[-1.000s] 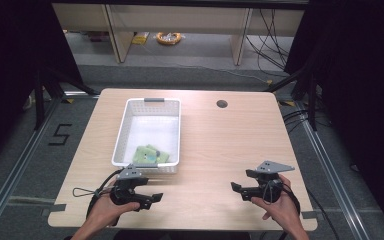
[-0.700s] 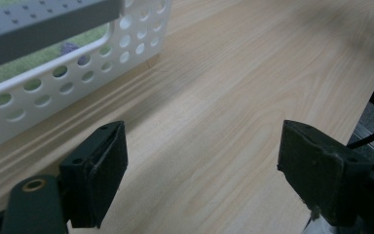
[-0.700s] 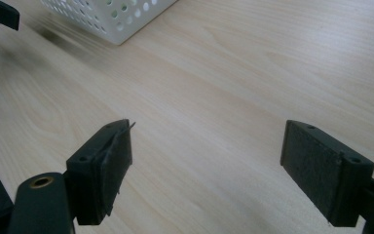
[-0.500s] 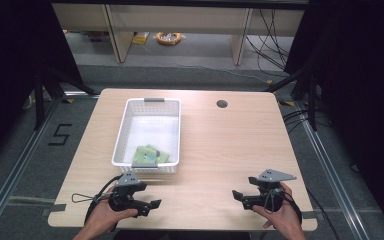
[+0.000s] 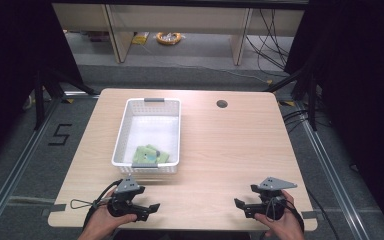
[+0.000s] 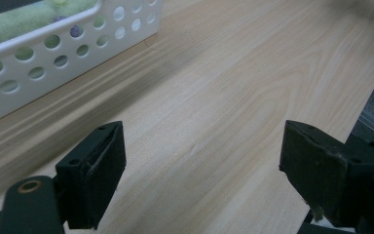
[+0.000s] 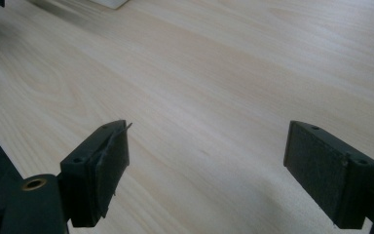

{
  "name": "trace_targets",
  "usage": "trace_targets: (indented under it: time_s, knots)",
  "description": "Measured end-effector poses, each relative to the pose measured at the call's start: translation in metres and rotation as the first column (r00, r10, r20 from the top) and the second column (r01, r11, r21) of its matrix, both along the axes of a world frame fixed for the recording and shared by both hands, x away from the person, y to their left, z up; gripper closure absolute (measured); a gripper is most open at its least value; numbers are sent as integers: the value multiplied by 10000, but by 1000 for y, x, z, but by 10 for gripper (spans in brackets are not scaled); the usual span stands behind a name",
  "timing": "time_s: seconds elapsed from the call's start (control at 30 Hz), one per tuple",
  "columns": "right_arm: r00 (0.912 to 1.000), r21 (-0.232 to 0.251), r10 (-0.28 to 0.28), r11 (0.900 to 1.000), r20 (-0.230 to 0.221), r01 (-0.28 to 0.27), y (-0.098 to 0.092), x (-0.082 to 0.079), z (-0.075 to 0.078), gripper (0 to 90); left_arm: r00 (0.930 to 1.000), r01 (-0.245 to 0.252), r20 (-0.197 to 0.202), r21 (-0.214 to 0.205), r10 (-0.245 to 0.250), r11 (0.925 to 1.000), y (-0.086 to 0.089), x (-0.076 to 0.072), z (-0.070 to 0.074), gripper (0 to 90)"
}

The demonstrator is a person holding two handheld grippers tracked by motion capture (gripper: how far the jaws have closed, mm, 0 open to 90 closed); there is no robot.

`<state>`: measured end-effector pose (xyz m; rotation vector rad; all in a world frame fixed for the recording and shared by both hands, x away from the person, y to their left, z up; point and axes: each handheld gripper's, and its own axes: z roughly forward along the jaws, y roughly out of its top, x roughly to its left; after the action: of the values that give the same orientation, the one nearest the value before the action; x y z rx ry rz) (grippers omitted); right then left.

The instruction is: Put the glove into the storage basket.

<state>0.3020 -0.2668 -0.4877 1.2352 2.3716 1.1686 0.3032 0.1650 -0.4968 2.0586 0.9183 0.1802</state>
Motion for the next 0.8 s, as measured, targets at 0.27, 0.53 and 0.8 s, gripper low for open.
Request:
trace_targets:
  time_s: [0.27,0.53,0.8]
  knots:
    - [9999,-92,-152,9998,-11,152,-4,-7,-6,167,9998,-188,106,-100,189,9998,0,-5,-3,164]
    - [9996,-324,-252,9992,-92,249,-4,-9,-9,166,9995,55,309,190,-61,9998,-1,-7,-4,164]
    - [9996,-433,-279,9987,-81,275,-3,-9,-10,166,9994,-149,314,42,148,9999,-3,-8,-5,164]
